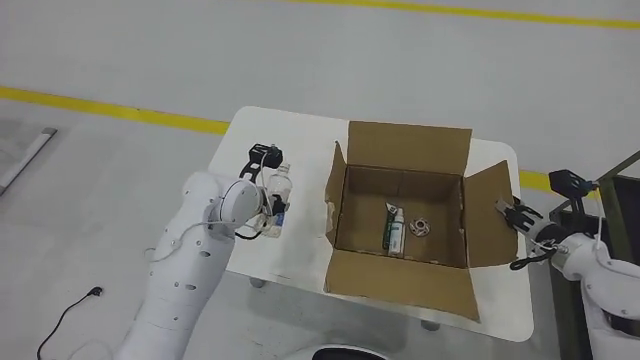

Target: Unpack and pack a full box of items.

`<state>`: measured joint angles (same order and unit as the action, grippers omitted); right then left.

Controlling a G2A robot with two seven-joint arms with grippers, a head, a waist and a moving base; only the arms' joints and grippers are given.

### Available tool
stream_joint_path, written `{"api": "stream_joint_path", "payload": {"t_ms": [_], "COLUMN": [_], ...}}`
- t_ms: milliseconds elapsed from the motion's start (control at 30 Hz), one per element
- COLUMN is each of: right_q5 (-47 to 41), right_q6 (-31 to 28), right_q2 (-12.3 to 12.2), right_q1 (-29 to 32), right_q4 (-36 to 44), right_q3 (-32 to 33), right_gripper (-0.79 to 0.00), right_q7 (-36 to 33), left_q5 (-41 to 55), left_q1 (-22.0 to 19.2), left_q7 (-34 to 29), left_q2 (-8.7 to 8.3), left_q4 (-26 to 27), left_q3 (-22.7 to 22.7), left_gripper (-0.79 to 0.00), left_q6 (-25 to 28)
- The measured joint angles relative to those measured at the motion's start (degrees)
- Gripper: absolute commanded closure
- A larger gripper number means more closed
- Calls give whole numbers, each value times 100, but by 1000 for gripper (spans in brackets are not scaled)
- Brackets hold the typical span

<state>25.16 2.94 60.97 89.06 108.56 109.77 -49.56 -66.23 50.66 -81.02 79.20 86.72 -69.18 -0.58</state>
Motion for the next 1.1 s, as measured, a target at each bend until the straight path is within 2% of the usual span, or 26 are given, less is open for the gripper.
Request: {"api": "stream_joint_path", "payload": {"t_ms": [400, 900, 1100], "right_q5": [-59, -128, -130], "right_q6": [-126, -160, -217], "right_q2": [-46, -98, -123], "right_q1": [69, 96, 106], "right_q4": [-88, -120, -167], "right_q3": [55, 92, 124], "right_gripper": [0, 0, 0], "right_q7": [-13, 24, 8], "left_q5": [-415, -419, -767], "left_q1": [517, 528, 542], "left_q7": [463, 472, 784], "left_q2": [-96, -97, -151], "left_q4": [-517, -528, -867], "left_q3": [-60, -58, -77], "left_gripper": [0, 0, 0], "left_q6": [0, 4, 229]}}
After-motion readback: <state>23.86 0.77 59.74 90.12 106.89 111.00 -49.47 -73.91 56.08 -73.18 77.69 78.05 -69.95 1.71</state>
